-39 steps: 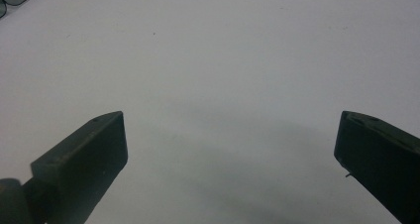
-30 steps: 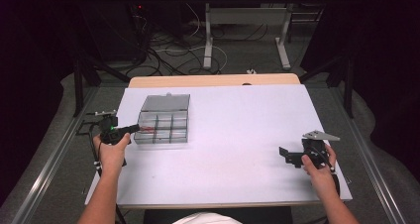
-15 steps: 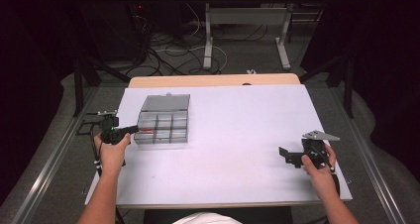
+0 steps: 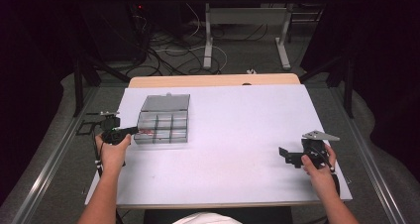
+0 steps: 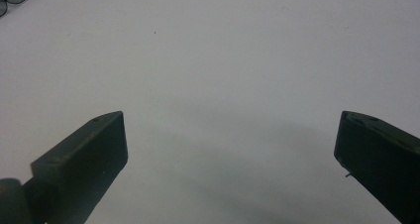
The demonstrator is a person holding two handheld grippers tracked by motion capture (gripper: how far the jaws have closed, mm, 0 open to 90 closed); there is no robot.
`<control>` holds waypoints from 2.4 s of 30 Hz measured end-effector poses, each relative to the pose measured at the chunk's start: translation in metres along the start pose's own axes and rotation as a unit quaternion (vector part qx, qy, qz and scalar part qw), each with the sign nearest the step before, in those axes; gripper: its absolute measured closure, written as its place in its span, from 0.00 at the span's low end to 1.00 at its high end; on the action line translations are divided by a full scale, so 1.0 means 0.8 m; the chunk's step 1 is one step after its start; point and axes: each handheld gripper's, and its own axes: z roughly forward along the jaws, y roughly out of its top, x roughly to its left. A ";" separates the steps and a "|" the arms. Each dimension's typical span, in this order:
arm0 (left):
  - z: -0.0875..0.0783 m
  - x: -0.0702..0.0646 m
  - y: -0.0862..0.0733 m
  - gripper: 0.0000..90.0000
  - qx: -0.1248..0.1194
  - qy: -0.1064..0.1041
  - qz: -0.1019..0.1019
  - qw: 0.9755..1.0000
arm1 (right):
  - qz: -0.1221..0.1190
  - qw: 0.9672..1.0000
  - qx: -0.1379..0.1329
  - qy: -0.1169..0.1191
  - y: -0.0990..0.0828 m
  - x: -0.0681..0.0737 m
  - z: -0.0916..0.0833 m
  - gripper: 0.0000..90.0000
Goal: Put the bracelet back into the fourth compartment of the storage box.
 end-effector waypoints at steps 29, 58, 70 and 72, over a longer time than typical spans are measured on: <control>0.013 -0.006 0.000 0.85 -0.002 0.001 0.013 1.000 | 0.005 1.000 0.003 0.001 -0.002 -0.002 0.002 0.00; -0.008 -0.012 -0.003 0.59 -0.057 -0.017 0.008 0.998 | 0.008 1.000 0.004 0.000 -0.003 -0.001 0.000 0.00; -0.016 -0.027 -0.002 0.45 -0.078 -0.037 0.023 0.996 | 0.005 1.000 0.002 -0.001 -0.002 -0.001 0.000 0.00; -0.018 -0.031 -0.001 0.42 -0.077 -0.041 0.033 0.996 | 0.005 1.000 0.001 -0.001 -0.002 -0.001 0.000 0.00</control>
